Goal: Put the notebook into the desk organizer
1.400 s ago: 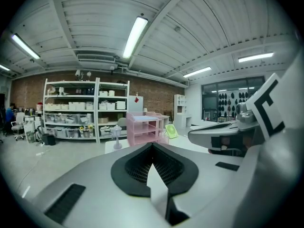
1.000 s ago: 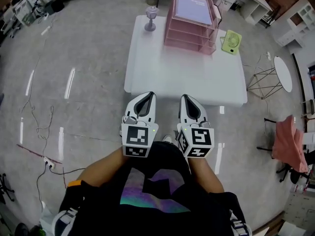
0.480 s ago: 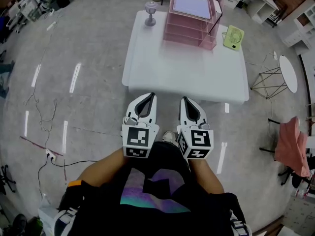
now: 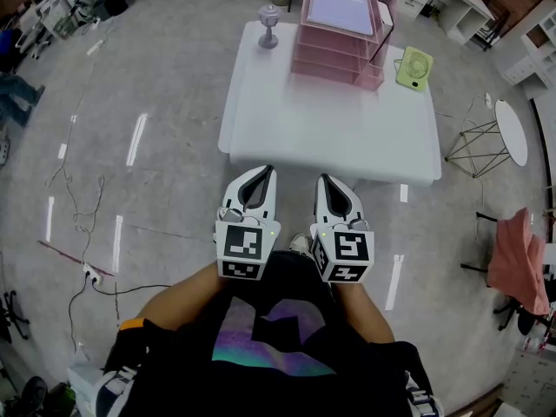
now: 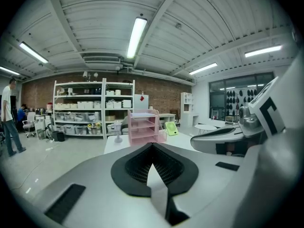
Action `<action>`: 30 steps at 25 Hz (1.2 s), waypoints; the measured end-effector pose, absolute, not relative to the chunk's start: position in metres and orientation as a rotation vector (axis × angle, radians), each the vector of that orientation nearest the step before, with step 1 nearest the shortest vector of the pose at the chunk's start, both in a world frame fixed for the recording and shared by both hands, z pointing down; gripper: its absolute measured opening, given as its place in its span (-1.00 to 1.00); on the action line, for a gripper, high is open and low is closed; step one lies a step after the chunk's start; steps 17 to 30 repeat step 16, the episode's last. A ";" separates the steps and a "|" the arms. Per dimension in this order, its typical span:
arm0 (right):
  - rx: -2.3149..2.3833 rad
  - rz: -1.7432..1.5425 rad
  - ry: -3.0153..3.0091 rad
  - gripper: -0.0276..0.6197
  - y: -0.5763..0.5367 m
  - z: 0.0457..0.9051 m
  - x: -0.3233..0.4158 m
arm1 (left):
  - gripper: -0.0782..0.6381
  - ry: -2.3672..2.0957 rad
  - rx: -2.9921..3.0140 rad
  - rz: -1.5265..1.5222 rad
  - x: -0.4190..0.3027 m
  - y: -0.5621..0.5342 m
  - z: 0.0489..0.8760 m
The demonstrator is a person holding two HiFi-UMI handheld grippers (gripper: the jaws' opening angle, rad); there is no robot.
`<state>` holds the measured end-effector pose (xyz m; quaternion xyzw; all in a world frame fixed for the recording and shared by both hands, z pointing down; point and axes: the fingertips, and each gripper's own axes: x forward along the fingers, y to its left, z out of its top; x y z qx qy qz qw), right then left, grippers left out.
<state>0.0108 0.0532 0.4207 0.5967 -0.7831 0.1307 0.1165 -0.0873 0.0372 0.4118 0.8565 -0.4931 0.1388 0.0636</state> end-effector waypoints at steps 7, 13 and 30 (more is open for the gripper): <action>1.753 0.379 -2.291 -0.87 0.052 0.421 0.008 | -0.76 -1.480 2.595 0.412 -0.089 0.035 0.412; 1.753 0.372 -2.287 -0.87 0.049 0.420 0.007 | -0.76 -1.475 2.607 0.402 -0.088 0.031 0.408; 1.751 0.369 -2.287 -0.87 0.047 0.418 0.006 | -0.76 -1.476 2.610 0.401 -0.089 0.028 0.406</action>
